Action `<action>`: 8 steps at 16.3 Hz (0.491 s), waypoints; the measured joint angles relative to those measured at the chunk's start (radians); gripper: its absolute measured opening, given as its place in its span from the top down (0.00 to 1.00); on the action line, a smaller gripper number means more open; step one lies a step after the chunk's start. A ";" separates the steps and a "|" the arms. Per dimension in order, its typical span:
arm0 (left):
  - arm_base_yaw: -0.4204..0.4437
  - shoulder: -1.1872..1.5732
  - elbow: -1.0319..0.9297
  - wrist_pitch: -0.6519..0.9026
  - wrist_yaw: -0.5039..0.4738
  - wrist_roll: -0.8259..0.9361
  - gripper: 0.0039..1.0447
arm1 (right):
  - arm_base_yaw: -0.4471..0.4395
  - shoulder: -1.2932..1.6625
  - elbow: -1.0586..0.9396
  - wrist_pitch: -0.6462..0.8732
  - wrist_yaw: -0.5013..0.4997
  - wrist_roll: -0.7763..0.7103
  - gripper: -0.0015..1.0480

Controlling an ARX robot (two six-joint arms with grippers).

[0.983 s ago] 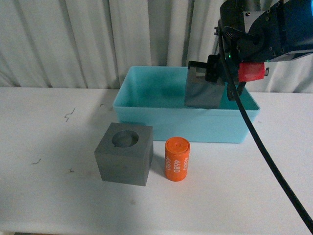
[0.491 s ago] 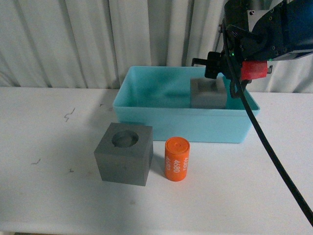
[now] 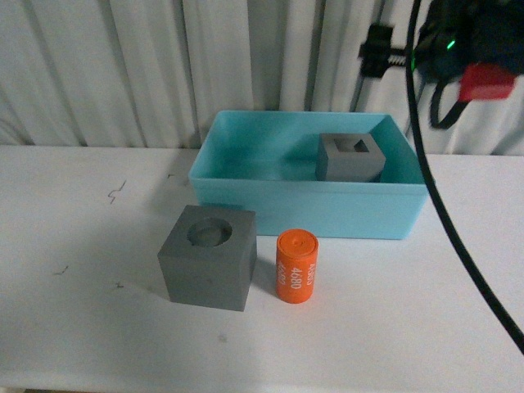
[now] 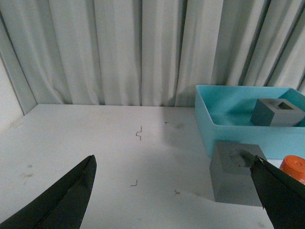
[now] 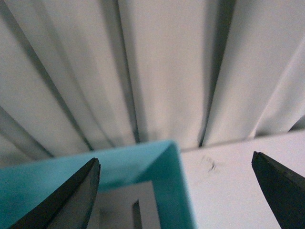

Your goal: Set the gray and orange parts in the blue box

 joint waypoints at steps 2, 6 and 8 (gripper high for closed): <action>0.000 0.000 0.000 0.000 0.000 0.000 0.06 | -0.012 -0.091 -0.082 0.061 -0.001 -0.024 0.07; 0.000 0.000 0.000 0.000 0.000 0.000 0.06 | -0.027 -0.247 -0.216 0.130 -0.020 -0.042 0.06; 0.000 0.000 0.000 0.000 0.000 0.000 0.06 | -0.066 -0.552 -0.496 0.117 -0.058 -0.044 0.06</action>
